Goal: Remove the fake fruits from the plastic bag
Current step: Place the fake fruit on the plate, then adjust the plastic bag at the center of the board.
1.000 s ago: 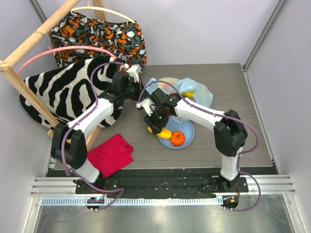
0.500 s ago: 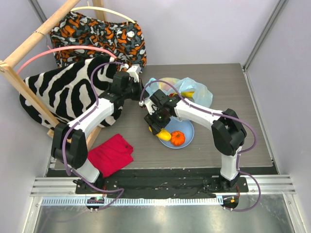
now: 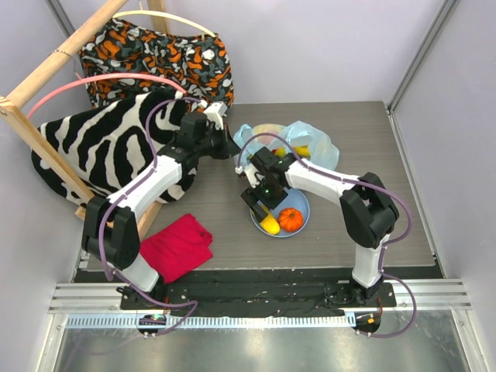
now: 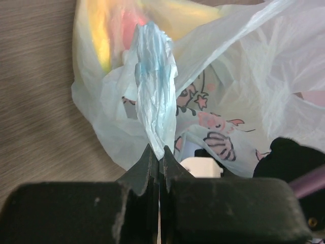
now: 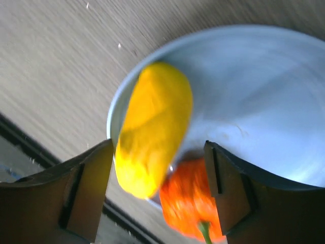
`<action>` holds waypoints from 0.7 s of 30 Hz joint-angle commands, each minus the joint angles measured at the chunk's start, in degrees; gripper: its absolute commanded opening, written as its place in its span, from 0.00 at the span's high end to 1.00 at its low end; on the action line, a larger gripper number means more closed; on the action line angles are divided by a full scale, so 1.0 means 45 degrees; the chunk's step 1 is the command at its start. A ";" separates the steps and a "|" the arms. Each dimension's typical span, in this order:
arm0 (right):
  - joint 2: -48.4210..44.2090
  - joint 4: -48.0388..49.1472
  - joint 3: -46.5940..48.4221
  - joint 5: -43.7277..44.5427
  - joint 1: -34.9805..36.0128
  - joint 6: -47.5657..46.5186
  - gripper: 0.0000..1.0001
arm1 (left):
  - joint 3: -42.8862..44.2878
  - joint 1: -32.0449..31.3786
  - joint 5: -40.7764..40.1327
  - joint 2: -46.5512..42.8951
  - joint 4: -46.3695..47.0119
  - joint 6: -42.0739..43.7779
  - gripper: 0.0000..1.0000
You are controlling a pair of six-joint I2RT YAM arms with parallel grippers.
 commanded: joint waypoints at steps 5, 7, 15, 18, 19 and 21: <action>-0.2774 -0.3469 0.3130 -0.0793 -0.0509 -0.2343 0.23 | 0.1367 -0.0060 0.0762 0.0067 0.0294 -0.0415 1.00; -0.3377 -0.4291 0.3737 -0.0678 -0.0550 -0.3263 0.43 | 0.1426 -0.0041 0.0685 0.0028 0.0237 -0.0999 1.00; -0.3326 -0.2320 0.3366 0.2075 -0.1643 -0.3071 0.59 | 0.0919 -0.0158 0.1290 -0.0421 0.0373 -0.2643 1.00; -0.1822 -0.2165 0.3581 0.2703 -0.2109 -0.2936 0.68 | 0.0432 -0.0158 0.1446 -0.0752 0.0373 -0.2526 1.00; -0.1471 -0.1970 0.3601 0.3070 -0.2383 -0.2896 0.69 | 0.0140 -0.0138 0.1504 -0.0985 0.0373 -0.2410 1.00; -0.0614 -0.1425 0.3718 0.3482 -0.2755 -0.2876 0.70 | -0.0193 -0.0138 0.1583 -0.1240 0.0334 -0.2214 1.00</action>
